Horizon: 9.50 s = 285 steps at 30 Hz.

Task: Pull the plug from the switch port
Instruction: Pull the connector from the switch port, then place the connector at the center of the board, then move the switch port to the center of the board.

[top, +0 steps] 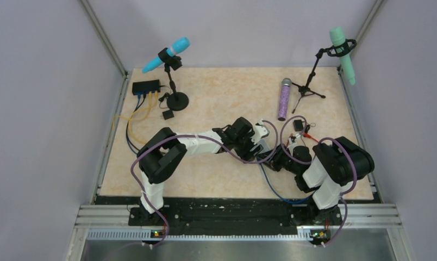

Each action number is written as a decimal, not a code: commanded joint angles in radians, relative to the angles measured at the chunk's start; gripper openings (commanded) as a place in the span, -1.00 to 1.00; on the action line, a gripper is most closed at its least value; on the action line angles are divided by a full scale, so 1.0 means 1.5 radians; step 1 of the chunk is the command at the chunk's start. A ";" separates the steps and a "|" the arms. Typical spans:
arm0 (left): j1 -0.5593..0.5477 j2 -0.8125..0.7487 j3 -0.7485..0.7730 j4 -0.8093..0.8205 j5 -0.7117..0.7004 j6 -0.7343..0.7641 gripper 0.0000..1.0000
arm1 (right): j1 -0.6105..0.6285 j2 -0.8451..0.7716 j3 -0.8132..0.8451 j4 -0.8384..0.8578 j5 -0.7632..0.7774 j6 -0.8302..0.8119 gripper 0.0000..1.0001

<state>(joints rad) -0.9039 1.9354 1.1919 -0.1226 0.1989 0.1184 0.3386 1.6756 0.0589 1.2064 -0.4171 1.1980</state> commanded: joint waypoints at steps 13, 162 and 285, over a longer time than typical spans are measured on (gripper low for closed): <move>0.000 0.050 -0.037 -0.044 0.076 -0.037 -0.06 | 0.012 -0.022 -0.016 0.053 -0.006 -0.011 -0.53; 0.022 -0.470 -0.327 0.110 -0.242 -0.225 0.98 | -0.117 -0.381 0.662 -1.089 0.392 -0.571 -1.00; 0.058 -0.239 -0.293 0.291 -0.189 -0.567 0.88 | -0.139 -0.357 0.331 -0.771 0.034 -0.590 0.55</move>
<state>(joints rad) -0.8101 1.5410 0.8326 0.1905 -0.1303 -0.6365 0.0750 1.0527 0.4927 0.0742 -0.2398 0.3157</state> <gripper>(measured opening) 0.960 0.784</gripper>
